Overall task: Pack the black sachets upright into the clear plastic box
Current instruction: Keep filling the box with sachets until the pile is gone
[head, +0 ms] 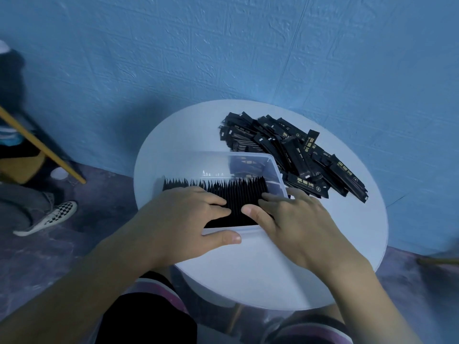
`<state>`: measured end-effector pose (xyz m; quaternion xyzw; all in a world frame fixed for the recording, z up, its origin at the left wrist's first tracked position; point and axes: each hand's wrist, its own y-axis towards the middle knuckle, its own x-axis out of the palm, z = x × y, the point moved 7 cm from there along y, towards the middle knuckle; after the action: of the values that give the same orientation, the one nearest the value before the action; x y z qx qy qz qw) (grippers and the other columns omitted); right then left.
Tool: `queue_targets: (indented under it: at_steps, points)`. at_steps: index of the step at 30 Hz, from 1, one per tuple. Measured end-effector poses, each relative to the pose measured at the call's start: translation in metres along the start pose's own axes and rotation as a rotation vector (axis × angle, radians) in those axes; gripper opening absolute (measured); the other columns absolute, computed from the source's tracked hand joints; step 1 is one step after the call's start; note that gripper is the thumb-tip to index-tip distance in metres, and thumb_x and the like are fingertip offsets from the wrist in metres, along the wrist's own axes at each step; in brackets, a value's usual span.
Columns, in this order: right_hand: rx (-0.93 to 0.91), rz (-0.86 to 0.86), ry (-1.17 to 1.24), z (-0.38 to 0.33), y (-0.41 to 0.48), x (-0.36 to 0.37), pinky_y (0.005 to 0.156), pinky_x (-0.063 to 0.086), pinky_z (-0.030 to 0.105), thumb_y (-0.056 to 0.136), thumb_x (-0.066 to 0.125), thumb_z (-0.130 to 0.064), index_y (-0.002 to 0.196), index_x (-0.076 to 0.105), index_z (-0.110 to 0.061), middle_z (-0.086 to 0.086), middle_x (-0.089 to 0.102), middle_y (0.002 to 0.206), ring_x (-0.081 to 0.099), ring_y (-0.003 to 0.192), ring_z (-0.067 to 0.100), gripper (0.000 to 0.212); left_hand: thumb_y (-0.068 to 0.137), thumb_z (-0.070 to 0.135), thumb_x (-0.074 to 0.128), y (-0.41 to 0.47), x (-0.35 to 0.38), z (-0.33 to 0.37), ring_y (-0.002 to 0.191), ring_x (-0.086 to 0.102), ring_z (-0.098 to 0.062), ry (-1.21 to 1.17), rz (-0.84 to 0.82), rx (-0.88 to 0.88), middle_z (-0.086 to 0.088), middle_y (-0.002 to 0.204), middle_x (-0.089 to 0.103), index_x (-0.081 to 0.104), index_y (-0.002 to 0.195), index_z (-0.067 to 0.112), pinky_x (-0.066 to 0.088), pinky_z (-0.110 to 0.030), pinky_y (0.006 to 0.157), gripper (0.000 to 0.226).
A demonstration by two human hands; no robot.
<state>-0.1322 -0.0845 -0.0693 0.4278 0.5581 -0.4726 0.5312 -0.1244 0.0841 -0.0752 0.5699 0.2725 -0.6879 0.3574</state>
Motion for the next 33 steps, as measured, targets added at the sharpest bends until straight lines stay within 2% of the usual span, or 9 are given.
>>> queue_targets:
  at_steps: [3,9,13,16,18,23,26,29,33]
  points:
    - [0.006,0.0,0.022,-0.003,-0.002,-0.006,0.105,0.04,0.041,0.086,-0.009,-0.08,0.101,0.067,-0.027,-0.013,0.065,0.119,0.049,0.126,0.023,0.094,0.078,0.093,0.008,-0.001,0.0,-0.001,0.129,0.051,-0.006,-0.011,0.043,0.007,0.022,0.141,0.055,0.062,0.133,0.039,0.04,-0.03,0.101,0.094]
    - [0.034,-0.016,0.137,-0.003,-0.007,-0.009,0.09,0.05,0.039,0.087,0.005,-0.077,0.104,0.062,-0.028,-0.015,0.054,0.141,0.052,0.126,0.021,0.077,0.075,0.094,0.001,0.0,0.0,0.0,0.129,0.05,-0.005,-0.025,0.045,-0.003,0.023,0.141,0.055,0.062,0.133,0.04,0.039,-0.028,0.1,0.1]
    - [0.018,0.014,0.173,-0.003,-0.006,-0.007,0.08,0.052,0.041,0.087,0.005,-0.078,0.093,0.059,-0.025,-0.012,0.06,0.121,0.061,0.107,0.026,0.076,0.074,0.094,0.005,-0.002,-0.005,-0.001,0.126,0.051,-0.002,-0.024,0.053,-0.003,0.025,0.138,0.056,0.062,0.132,0.041,0.036,-0.022,0.094,0.098]
    - [0.031,0.019,0.208,0.0,-0.01,-0.006,0.086,0.051,0.039,0.087,0.008,-0.076,0.108,0.064,-0.028,-0.014,0.056,0.139,0.06,0.116,0.023,0.078,0.085,0.085,0.024,-0.008,-0.017,-0.005,0.111,0.063,-0.005,-0.042,0.202,0.013,0.021,0.122,0.067,0.072,0.118,0.037,0.047,-0.026,0.088,0.076]
    - [0.018,0.122,0.275,0.003,-0.013,-0.01,0.084,0.052,0.038,0.096,0.022,-0.067,0.116,0.066,-0.028,-0.015,0.058,0.136,0.063,0.109,0.018,0.062,0.092,0.076,0.034,-0.017,-0.023,-0.016,0.106,0.065,-0.007,-0.056,0.336,0.015,0.018,0.116,0.07,0.074,0.113,0.033,0.055,-0.036,0.088,0.063]
    - [0.003,0.394,0.531,0.021,-0.026,-0.009,0.084,0.047,0.021,0.101,0.053,-0.036,0.123,0.066,-0.036,-0.025,0.056,0.138,0.063,0.106,0.0,0.026,0.096,0.054,0.048,-0.045,-0.026,-0.046,0.126,0.053,-0.021,-0.076,0.532,-0.068,0.008,0.125,0.067,0.076,0.114,0.02,0.045,-0.044,0.103,0.047]
    - [0.02,0.46,0.657,0.026,-0.028,-0.004,0.086,0.053,0.028,0.098,0.056,-0.022,0.127,0.061,-0.037,-0.027,0.051,0.137,0.062,0.103,0.002,0.033,0.093,0.056,0.048,-0.057,-0.022,-0.054,0.134,0.045,-0.025,-0.149,0.561,-0.21,0.002,0.146,0.052,0.07,0.126,0.019,0.036,-0.042,0.108,0.055]
    - [0.078,0.437,0.846,0.034,-0.025,0.003,0.079,0.058,0.039,0.098,0.059,-0.017,0.13,0.058,-0.038,-0.026,0.053,0.123,0.063,0.097,0.006,0.038,0.087,0.075,0.04,-0.069,-0.012,-0.069,0.141,0.035,-0.009,-0.347,0.499,-0.388,0.015,0.158,0.034,0.052,0.145,0.031,0.034,-0.039,0.108,0.073]
    - [0.108,0.366,1.104,0.05,-0.021,0.01,0.07,0.059,0.032,0.103,0.053,-0.024,0.121,0.066,-0.043,-0.016,0.071,0.097,0.069,0.083,0.014,0.03,0.073,0.089,0.037,-0.077,0.0,-0.072,0.138,0.04,-0.004,-0.524,0.389,-0.439,0.024,0.15,0.043,0.033,0.15,0.05,0.036,-0.036,0.108,0.086]
